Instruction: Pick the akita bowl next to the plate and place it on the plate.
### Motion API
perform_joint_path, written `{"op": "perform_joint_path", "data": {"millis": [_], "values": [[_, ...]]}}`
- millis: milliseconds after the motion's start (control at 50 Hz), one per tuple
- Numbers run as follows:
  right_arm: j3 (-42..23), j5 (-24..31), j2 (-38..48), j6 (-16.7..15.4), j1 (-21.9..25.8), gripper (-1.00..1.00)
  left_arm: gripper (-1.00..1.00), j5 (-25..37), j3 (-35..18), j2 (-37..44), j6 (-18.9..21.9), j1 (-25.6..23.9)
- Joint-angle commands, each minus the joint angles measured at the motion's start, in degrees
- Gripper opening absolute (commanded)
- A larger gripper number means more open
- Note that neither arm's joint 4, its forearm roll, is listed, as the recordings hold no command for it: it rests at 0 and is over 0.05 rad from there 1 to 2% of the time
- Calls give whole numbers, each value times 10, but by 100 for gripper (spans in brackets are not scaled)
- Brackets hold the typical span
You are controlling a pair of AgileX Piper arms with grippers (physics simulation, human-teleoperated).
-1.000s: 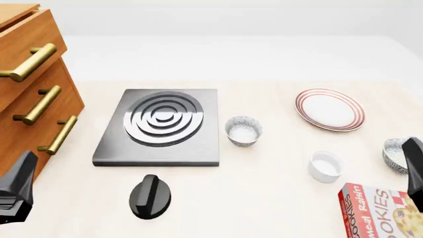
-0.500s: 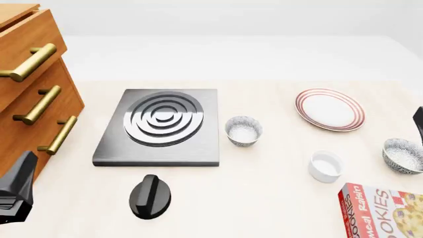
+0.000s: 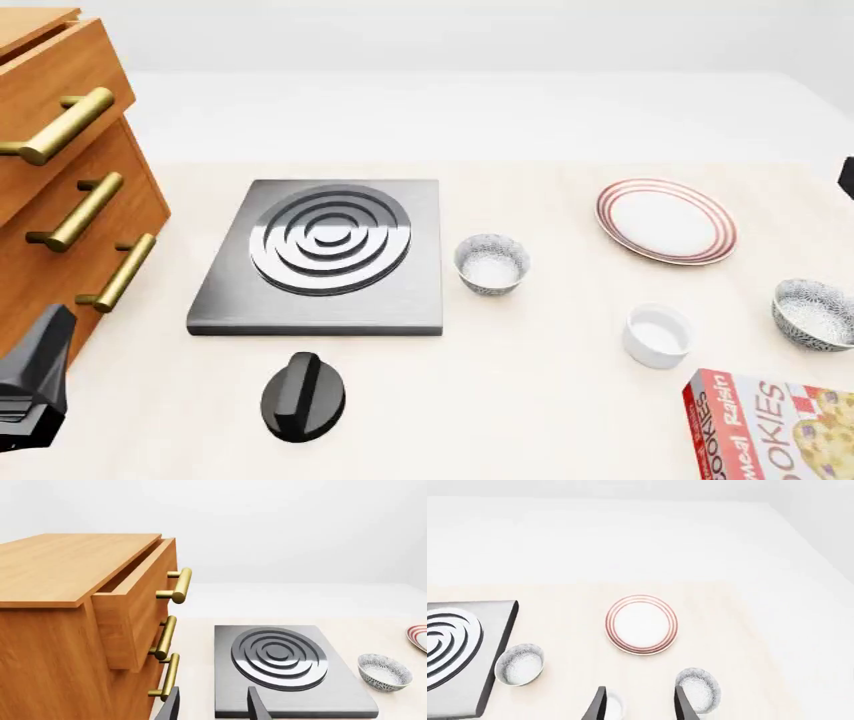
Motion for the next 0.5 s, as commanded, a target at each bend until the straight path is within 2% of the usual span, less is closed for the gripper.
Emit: {"op": "perform_joint_path", "data": {"millis": [20, 60, 80, 120, 160, 240, 280, 420, 460, 500], "values": [[-72, 66, 59, -15, -13, 100, 100, 0, 0, 0, 0, 0], [-75, 74, 65, 4, -7, 100, 100, 0, 0, 0, 0, 0], [-100, 95, 72, -5, -8, 100, 100, 0, 0, 0, 0, 0], [-86, 87, 70, -6, -7, 100, 100, 0, 0, 0, 0, 0], [-118, 111, 86, -13, -12, 100, 100, 0, 0, 0, 0, 0], [-132, 129, 95, -20, -23, 100, 100, 0, 0, 0, 0, 0], [-106, 113, 91, -29, -30, 100, 100, 0, 0, 0, 0, 0], [-99, 102, 110, -27, -32, 100, 100, 0, 0, 0, 0, 0], [-123, 111, 127, -24, -31, 100, 100, 0, 0, 0, 0, 0], [-108, 94, 131, -26, -32, 100, 100, 0, 0, 0, 0, 0]]}}
